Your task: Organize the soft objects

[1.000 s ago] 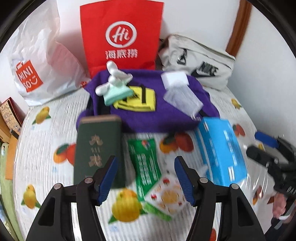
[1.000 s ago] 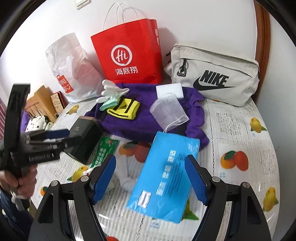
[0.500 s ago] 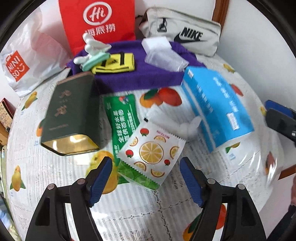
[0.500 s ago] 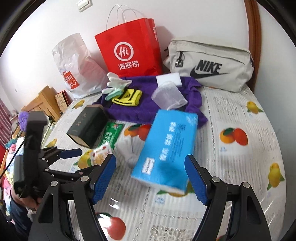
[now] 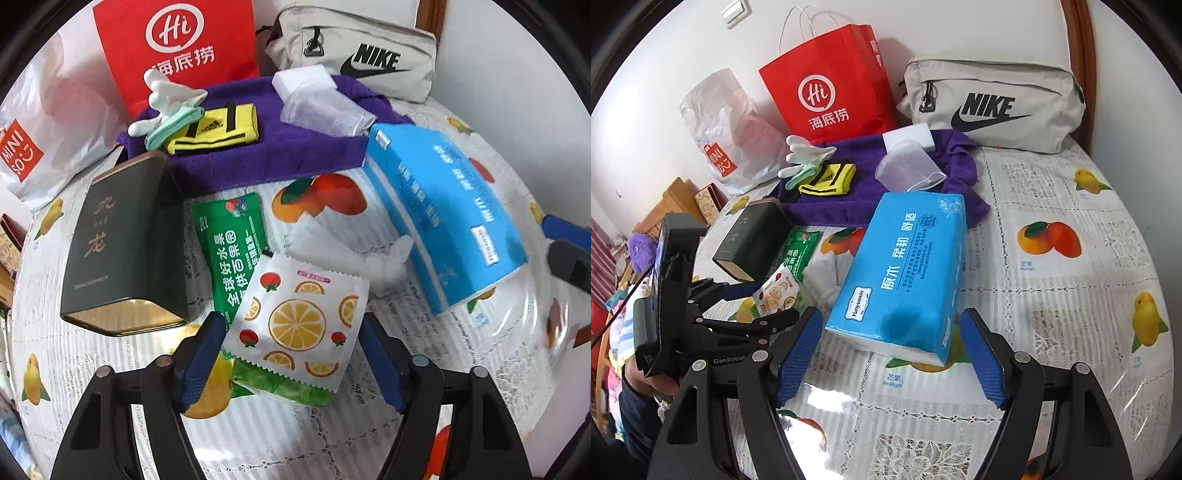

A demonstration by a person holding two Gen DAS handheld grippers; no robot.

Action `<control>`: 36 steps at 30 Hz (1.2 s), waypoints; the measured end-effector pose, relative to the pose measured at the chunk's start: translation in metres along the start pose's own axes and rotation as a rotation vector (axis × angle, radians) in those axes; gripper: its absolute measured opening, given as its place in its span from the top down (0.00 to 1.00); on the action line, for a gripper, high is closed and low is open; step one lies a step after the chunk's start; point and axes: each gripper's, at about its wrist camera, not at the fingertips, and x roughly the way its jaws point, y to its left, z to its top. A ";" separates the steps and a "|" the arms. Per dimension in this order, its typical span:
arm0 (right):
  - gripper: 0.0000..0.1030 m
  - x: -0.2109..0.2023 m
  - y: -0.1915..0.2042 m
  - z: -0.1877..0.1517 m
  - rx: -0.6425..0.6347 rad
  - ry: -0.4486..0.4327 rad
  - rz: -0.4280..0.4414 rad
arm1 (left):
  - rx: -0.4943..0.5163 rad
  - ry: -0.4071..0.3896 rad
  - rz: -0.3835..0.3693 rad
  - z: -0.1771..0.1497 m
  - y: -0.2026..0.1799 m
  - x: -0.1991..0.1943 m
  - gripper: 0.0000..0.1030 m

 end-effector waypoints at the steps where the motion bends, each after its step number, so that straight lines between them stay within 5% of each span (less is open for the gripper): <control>1: 0.26 0.000 0.001 0.000 -0.003 0.000 0.001 | -0.002 -0.007 -0.016 0.000 0.001 -0.004 0.35; 9: 0.26 0.005 0.005 -0.001 -0.007 0.011 0.029 | -0.018 -0.024 -0.058 -0.003 0.004 -0.011 0.46; 20: 0.26 0.008 0.012 -0.004 -0.033 0.029 0.024 | -0.036 -0.025 -0.144 -0.006 0.011 -0.011 0.85; 36: 0.26 0.003 0.026 -0.002 -0.064 0.021 0.032 | -0.078 -0.139 -0.103 -0.004 0.032 -0.058 0.96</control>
